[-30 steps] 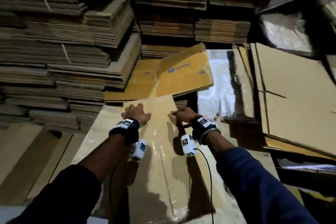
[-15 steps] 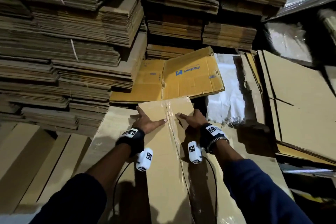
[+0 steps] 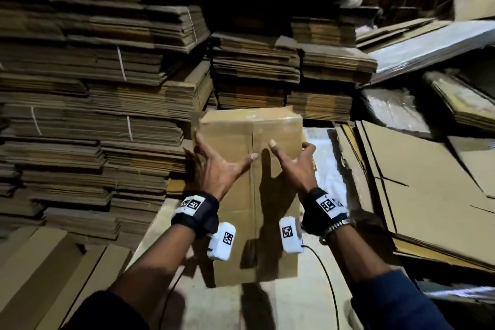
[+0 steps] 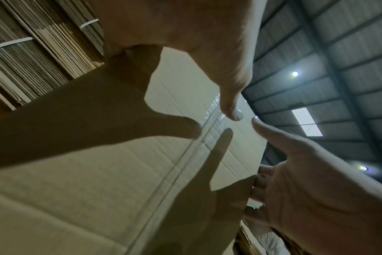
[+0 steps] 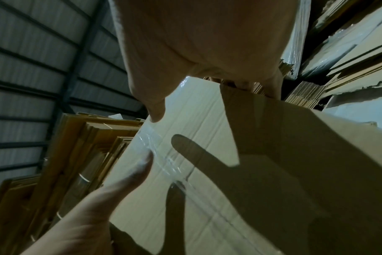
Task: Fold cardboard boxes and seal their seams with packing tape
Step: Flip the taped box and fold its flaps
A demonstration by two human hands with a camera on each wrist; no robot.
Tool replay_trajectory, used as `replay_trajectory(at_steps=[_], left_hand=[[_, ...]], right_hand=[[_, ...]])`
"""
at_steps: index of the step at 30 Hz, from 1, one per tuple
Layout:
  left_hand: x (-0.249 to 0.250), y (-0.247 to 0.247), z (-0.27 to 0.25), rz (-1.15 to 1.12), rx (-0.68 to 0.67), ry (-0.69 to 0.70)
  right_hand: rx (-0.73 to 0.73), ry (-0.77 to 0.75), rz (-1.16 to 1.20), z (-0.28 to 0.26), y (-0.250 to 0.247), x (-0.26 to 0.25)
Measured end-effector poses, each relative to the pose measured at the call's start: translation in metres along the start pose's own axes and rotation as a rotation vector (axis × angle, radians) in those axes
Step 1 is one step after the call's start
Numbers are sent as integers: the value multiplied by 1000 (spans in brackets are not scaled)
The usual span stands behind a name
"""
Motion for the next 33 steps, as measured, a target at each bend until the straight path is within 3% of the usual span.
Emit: replay_trajectory(at_steps=[4,9,13,18,21,25,29,33], left_hand=[[-7,-12,-31,44,98,-11],[-34,-17,-65,124,54,-27],[-48,-24,-89,120,-5,-24],[-36,-32,-109,60,29,-36],[-19,-28,-107,238,21,-105],[-6,-23,-102,546,-94,-200],[1,-33,-91,689,-88,-209],[3,-32,-80,695,-110,-218]], right_hand=[[30,-14,95,-36,-8,-2],[38,33,59,-80,-21,8],[68,120,-102,-99,-46,19],[108,143,-298,-97,-60,17],[105,92,-399,-96,-60,0],[-37,102,-533,-100,-50,0],[-128,148,-421,-93,-49,20],[-129,296,-35,-92,-42,34]])
Point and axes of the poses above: each hand's wrist, its own z-axis towards the middle knuckle, its own y-axis out of the palm, x = y × z, the point moved 7 cm from there along z, towards the middle knuckle, and after that the axes turned 14 degrees about -y, right-handed, at the moved point
